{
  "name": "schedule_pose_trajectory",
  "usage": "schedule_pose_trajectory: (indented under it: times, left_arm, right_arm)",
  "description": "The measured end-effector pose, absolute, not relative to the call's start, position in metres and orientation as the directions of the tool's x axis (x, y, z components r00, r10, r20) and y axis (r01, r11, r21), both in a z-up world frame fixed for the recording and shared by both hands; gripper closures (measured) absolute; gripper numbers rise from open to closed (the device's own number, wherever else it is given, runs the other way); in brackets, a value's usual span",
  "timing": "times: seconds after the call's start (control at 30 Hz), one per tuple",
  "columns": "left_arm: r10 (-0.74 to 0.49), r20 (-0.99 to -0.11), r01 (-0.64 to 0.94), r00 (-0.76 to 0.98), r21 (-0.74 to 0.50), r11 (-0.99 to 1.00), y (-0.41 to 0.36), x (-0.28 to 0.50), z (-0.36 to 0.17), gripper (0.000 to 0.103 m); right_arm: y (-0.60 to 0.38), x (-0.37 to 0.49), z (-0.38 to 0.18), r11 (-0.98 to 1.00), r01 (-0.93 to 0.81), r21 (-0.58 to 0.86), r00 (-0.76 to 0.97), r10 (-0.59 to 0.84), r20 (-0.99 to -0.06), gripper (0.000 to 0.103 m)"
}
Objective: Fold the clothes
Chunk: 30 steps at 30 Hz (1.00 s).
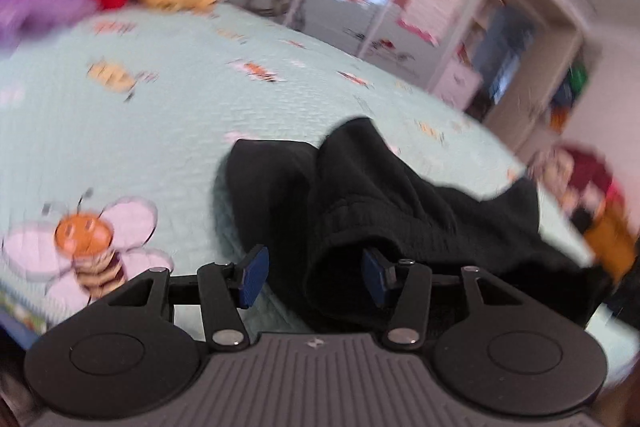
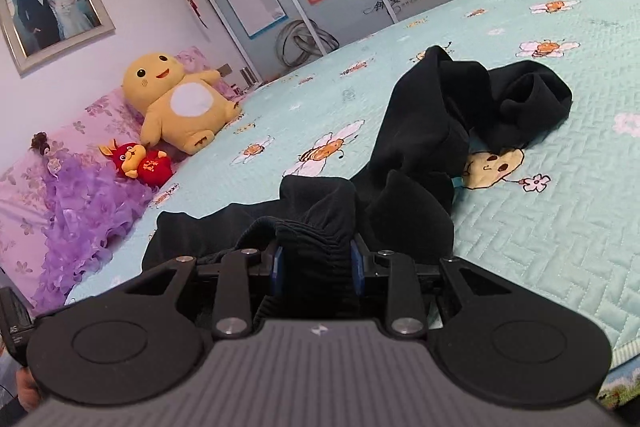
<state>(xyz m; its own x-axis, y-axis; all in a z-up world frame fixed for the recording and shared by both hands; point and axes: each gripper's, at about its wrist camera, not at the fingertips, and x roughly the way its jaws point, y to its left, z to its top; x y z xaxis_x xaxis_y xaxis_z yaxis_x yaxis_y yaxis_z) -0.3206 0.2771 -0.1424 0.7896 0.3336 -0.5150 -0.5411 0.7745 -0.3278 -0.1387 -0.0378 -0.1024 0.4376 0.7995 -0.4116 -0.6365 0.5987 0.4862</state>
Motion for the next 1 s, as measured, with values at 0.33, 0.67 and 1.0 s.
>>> schedule_pose_trajectory:
  times: [0.33, 0.67, 1.0]
  left_arm:
    - [0.434, -0.539, -0.558, 0.722, -0.082, 0.826, 0.266, -0.280, -0.139, 0.088]
    - [0.388, -0.246, -0.430, 0.888, -0.148, 0.891, 0.216, -0.324, -0.019, 0.097]
    - [0.346, -0.355, -0.424, 0.869, -0.173, 0.889, 0.197, -0.311, -0.038, 0.098]
  right_arm:
    - [-0.039, -0.146, -0.100, 0.594, -0.654, 0.469, 0.426, 0.801, -0.420, 0.070]
    - [-0.078, -0.133, -0.049, 0.628, -0.613, 0.480, 0.576, 0.771, -0.272, 0.070]
    - [-0.089, -0.124, -0.070, 0.671, -0.561, 0.485, 0.565, 0.738, -0.368, 0.070]
